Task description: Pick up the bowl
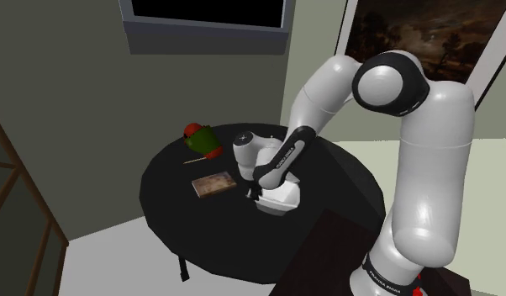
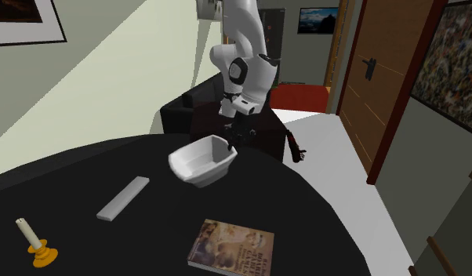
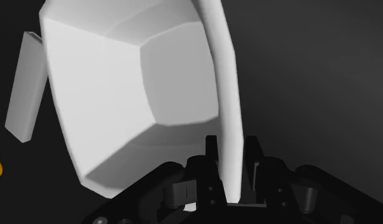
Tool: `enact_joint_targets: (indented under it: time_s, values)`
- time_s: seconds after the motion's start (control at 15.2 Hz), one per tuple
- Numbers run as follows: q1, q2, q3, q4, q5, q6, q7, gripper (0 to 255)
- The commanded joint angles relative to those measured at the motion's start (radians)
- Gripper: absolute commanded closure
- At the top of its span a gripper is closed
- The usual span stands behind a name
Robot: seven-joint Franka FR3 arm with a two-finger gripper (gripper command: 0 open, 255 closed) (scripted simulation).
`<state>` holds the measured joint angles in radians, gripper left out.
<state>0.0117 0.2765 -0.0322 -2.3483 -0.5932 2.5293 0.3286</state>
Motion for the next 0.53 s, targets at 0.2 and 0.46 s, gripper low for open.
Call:
enact_joint_targets:
  time_s: [0.2,0.46]
  values:
    - [-0.005,-0.065,0.013,-0.007,0.037,-0.052,-0.042,255]
    - [-0.006,-0.091,0.017,-0.008,0.052,-0.075,-0.059,255]
